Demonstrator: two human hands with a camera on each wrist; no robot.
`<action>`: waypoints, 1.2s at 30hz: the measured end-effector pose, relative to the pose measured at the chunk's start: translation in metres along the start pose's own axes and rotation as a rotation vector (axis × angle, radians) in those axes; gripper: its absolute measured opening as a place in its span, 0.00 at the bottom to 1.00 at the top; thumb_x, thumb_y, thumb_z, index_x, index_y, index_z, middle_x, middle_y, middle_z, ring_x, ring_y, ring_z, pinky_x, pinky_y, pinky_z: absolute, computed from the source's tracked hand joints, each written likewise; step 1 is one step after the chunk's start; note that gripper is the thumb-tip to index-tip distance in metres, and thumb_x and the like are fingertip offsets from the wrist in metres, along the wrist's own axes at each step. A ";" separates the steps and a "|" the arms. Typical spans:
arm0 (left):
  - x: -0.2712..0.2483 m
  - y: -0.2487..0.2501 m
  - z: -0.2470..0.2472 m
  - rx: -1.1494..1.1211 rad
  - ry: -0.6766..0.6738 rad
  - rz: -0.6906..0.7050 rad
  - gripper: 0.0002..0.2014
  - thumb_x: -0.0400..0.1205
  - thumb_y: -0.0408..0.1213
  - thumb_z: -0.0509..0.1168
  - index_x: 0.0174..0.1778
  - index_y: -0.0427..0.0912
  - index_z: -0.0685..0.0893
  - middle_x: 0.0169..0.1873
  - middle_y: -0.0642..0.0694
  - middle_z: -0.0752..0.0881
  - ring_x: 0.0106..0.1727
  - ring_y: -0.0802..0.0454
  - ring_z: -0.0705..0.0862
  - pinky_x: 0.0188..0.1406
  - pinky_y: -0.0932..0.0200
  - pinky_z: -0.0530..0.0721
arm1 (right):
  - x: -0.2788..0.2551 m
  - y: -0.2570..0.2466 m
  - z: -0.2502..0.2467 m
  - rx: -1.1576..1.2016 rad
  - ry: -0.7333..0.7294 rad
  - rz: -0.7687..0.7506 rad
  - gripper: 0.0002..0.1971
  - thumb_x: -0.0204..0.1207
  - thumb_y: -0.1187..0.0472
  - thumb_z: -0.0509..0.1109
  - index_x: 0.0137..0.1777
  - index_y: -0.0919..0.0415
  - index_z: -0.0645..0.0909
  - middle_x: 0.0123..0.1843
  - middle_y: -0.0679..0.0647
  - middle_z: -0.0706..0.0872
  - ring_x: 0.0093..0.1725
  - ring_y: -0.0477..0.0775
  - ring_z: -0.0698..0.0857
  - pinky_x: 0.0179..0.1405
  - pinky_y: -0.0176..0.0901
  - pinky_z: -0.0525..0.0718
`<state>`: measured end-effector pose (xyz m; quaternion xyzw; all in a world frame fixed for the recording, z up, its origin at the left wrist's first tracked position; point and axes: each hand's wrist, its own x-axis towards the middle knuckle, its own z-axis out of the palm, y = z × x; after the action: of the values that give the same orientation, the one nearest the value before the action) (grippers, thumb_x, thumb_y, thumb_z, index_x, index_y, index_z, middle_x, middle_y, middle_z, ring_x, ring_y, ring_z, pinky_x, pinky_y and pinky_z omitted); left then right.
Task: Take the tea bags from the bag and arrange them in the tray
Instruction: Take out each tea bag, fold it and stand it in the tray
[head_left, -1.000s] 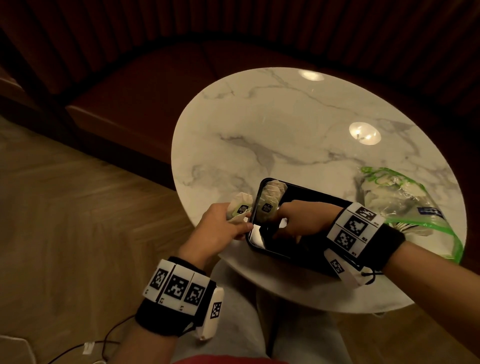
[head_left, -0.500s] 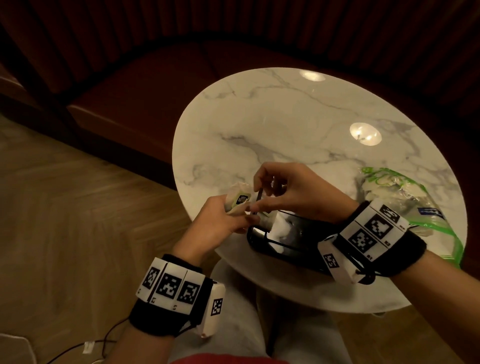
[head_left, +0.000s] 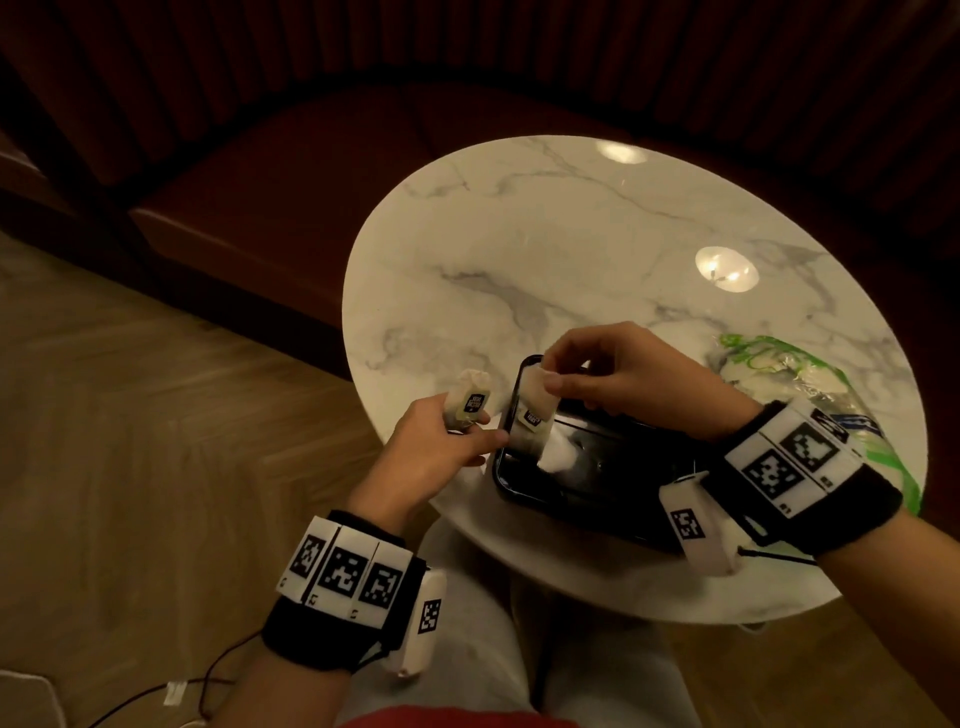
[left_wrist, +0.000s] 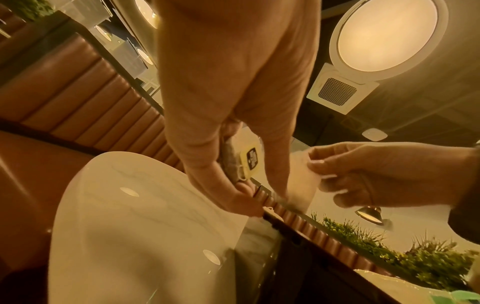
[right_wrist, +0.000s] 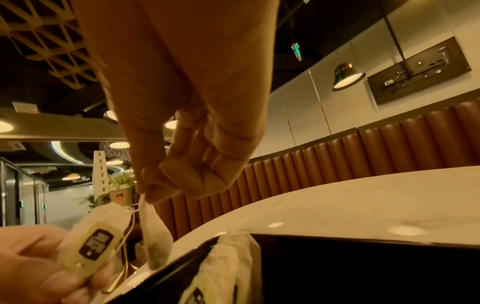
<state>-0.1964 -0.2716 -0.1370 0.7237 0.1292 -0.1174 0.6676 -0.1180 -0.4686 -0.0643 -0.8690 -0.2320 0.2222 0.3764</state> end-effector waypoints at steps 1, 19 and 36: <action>0.001 -0.002 0.000 0.017 0.002 -0.005 0.12 0.75 0.31 0.77 0.51 0.32 0.85 0.43 0.36 0.86 0.45 0.48 0.87 0.47 0.54 0.91 | 0.000 0.004 0.001 -0.023 -0.039 0.036 0.03 0.78 0.59 0.74 0.48 0.56 0.86 0.35 0.47 0.87 0.29 0.40 0.81 0.30 0.35 0.80; 0.003 -0.011 0.003 0.086 -0.073 -0.017 0.10 0.73 0.25 0.76 0.39 0.44 0.85 0.29 0.46 0.84 0.36 0.47 0.86 0.54 0.38 0.88 | 0.019 0.035 0.026 -0.091 -0.076 0.260 0.04 0.78 0.66 0.72 0.48 0.66 0.86 0.38 0.57 0.91 0.35 0.52 0.92 0.41 0.41 0.91; 0.004 -0.012 0.005 0.103 -0.113 -0.040 0.06 0.77 0.26 0.73 0.46 0.39 0.89 0.44 0.36 0.91 0.51 0.38 0.90 0.55 0.39 0.88 | 0.017 0.024 0.037 -0.429 -0.606 0.183 0.18 0.81 0.60 0.66 0.70 0.46 0.81 0.49 0.43 0.87 0.36 0.41 0.88 0.34 0.22 0.81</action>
<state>-0.1965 -0.2755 -0.1497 0.7467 0.0996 -0.1780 0.6331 -0.1195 -0.4536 -0.1091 -0.8401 -0.2955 0.4481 0.0787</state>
